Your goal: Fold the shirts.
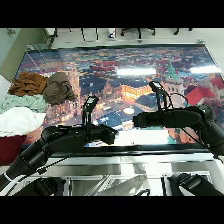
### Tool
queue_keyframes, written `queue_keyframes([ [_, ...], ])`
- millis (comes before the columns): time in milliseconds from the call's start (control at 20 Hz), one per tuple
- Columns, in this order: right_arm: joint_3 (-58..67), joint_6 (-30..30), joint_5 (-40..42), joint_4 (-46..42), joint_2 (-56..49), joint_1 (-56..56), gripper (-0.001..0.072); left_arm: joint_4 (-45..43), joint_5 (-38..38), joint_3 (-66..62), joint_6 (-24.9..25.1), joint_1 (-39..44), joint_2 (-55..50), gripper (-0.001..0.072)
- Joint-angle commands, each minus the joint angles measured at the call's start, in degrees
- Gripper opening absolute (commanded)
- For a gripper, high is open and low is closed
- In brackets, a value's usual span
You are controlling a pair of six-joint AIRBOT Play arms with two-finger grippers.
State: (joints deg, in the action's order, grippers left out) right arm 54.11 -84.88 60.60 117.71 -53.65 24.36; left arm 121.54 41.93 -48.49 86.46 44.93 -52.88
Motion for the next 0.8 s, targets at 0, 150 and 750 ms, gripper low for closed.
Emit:
queue_keyframes([
  [0, 0.0, 0.0, 0.0, 0.0, 0.0, 0.1, 0.0025, 0.0, 0.0, 0.0, 0.0, 0.0, 0.0, 0.0023],
  [150, 0.0, 0.0, 0.0, 0.0, 0.0, 0.1, 0.0025, 0.0, 0.0, 0.0, 0.0, 0.0, 0.0, 0.0022],
  [750, 0.0, 0.0, -3.1, 0.0, 0.0, 0.1, 0.0025, 0.0, -0.6, 0.0, 0.0, 0.0, 0.0, 0.0023],
])
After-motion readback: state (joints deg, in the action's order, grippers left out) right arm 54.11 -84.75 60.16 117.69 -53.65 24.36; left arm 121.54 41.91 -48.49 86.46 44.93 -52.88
